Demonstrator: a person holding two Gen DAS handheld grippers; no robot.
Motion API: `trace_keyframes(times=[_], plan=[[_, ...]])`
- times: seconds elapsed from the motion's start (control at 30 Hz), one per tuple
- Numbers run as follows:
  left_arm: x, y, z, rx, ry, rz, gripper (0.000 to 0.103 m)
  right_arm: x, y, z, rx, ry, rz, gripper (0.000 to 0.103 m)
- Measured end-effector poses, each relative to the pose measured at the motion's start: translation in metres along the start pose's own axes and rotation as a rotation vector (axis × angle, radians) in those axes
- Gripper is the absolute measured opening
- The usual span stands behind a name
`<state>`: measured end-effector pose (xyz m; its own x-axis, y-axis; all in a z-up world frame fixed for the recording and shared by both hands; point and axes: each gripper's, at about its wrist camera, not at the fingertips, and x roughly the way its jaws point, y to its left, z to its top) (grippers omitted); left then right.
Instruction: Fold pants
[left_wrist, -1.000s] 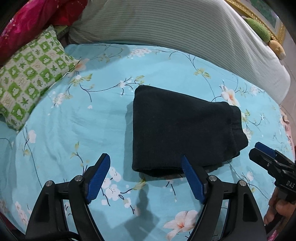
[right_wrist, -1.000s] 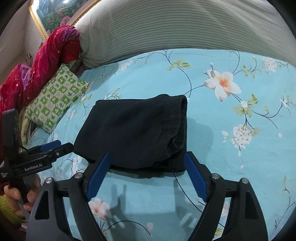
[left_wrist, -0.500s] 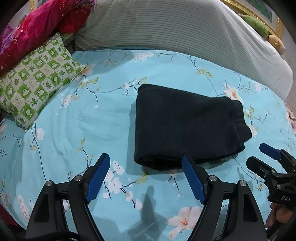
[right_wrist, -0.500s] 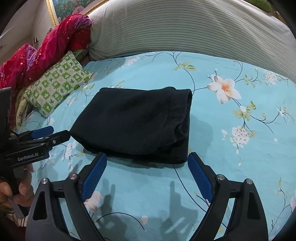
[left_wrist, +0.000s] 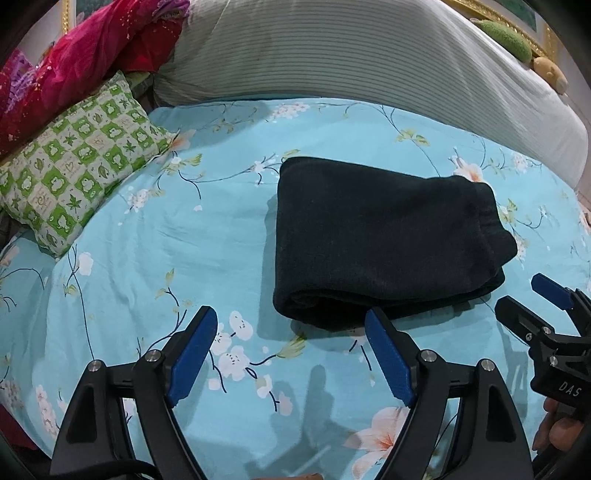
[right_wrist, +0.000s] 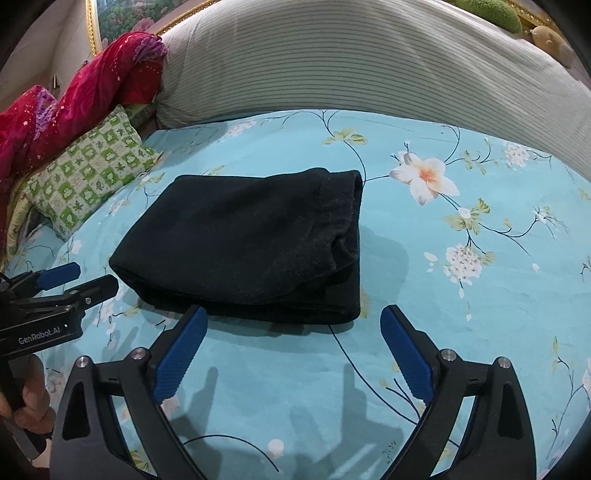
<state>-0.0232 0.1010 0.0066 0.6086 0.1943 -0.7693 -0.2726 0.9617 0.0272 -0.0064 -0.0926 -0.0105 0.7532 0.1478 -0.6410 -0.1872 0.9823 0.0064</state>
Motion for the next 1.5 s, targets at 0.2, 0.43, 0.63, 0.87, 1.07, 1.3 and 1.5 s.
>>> trace_keyframes(times=[0.2, 0.43, 0.63, 0.87, 1.07, 1.3, 1.5], plan=[[0.003, -0.002, -0.002, 0.015, 0.003, 0.005, 0.084, 0.004, 0.009, -0.005, -0.024, -0.002, 0.005, 0.096], [0.004, -0.004, -0.002, 0.027, -0.013, 0.016, 0.085, 0.005, 0.013, -0.007, -0.041, -0.014, 0.011, 0.097], [0.002, -0.008, -0.001, 0.043, -0.028, 0.025, 0.086, 0.004, 0.015, -0.006, -0.066, -0.035, 0.006, 0.097], [0.002, -0.008, 0.0, 0.039, -0.032, 0.025, 0.086, 0.003, 0.016, -0.005, -0.066, -0.039, 0.009, 0.097], [0.003, -0.007, 0.0, 0.038, -0.028, 0.021, 0.086, 0.003, 0.016, -0.004, -0.067, -0.037, 0.008, 0.097], [0.004, -0.006, 0.002, 0.037, -0.027, 0.02, 0.087, 0.004, 0.019, -0.001, -0.073, -0.04, 0.016, 0.097], [0.005, -0.005, 0.003, 0.033, -0.023, 0.02, 0.087, 0.006, 0.019, 0.002, -0.074, -0.041, 0.016, 0.097]])
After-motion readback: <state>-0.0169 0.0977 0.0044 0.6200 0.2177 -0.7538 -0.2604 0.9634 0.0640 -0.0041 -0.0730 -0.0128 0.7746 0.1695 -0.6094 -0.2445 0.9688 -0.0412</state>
